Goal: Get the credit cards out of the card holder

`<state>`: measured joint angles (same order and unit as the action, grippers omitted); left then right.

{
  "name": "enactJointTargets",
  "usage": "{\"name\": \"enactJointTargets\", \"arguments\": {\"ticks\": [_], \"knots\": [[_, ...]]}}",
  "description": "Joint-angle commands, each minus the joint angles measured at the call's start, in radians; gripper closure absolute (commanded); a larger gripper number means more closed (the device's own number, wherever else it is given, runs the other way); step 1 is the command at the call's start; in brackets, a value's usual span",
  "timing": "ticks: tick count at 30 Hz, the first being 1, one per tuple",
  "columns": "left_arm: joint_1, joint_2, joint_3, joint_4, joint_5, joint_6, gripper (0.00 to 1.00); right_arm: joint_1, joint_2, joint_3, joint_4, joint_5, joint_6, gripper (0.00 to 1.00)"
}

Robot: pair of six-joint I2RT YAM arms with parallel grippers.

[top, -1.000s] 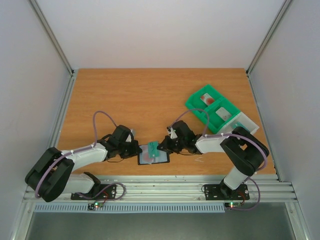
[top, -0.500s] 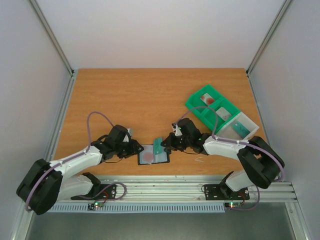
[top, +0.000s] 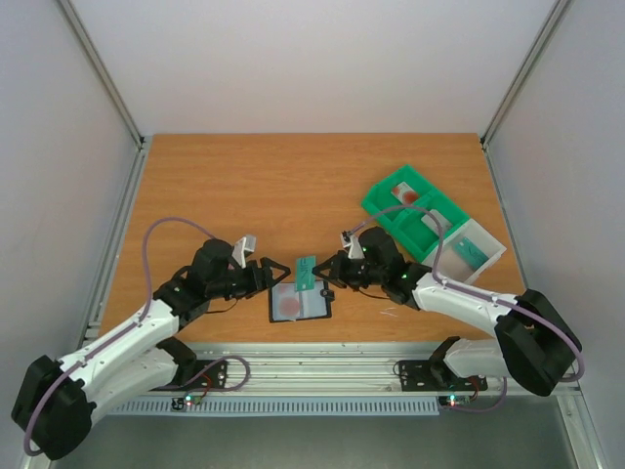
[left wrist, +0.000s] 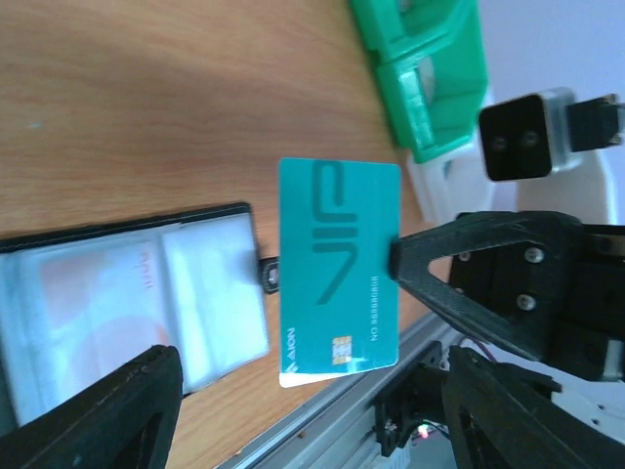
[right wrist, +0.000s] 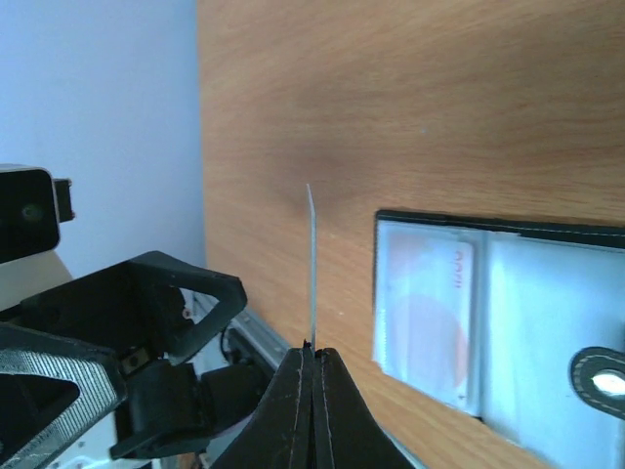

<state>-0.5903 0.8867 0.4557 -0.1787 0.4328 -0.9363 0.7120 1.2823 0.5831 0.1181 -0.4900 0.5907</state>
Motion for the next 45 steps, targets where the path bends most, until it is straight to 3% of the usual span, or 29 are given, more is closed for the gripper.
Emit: {"name": "enactJointTargets", "arguments": {"ticks": [1, 6, 11, 13, 20, 25, 29, 32, 41, 45], "knots": [[0.000, -0.028, -0.046, 0.184, 0.077, -0.086, 0.28, -0.004, -0.037, -0.039, 0.154, -0.036, 0.091, 0.99], [0.000, 0.003, -0.118, 0.407, 0.133, -0.196, 0.34, -0.003, -0.029, -0.087, 0.342, -0.064, 0.150, 0.99], [0.000, 0.064, -0.124, 0.491, 0.174, -0.238, 0.41, -0.002, -0.005, -0.116, 0.440, -0.081, 0.193, 0.99], [0.000, 0.077, -0.124, 0.513, 0.181, -0.245, 0.49, -0.002, 0.001, -0.122, 0.455, -0.086, 0.200, 0.99], [0.000, 0.088, -0.130, 0.544, 0.182, -0.248, 0.99, -0.002, 0.005, -0.126, 0.458, -0.101, 0.186, 0.99], [0.000, 0.084, -0.118, 0.527, 0.205, -0.212, 1.00, -0.001, -0.026, -0.128, 0.426, -0.106, 0.135, 0.93], [0.001, 0.080, -0.098, 0.475, 0.254, -0.153, 0.99, -0.002, -0.086, -0.077, 0.252, -0.123, 0.037, 0.78], [0.000, 0.086, -0.033, 0.328, 0.312, -0.045, 0.99, -0.002, -0.137, -0.037, 0.099, -0.126, -0.067, 0.71], [-0.002, 0.064, 0.072, 0.068, 0.439, 0.161, 1.00, -0.004, -0.272, 0.178, -0.501, -0.066, -0.465, 0.58], [-0.002, 0.063, 0.109, -0.003, 0.497, 0.231, 0.99, -0.006, -0.280, 0.273, -0.692, -0.092, -0.590, 0.51]]}}
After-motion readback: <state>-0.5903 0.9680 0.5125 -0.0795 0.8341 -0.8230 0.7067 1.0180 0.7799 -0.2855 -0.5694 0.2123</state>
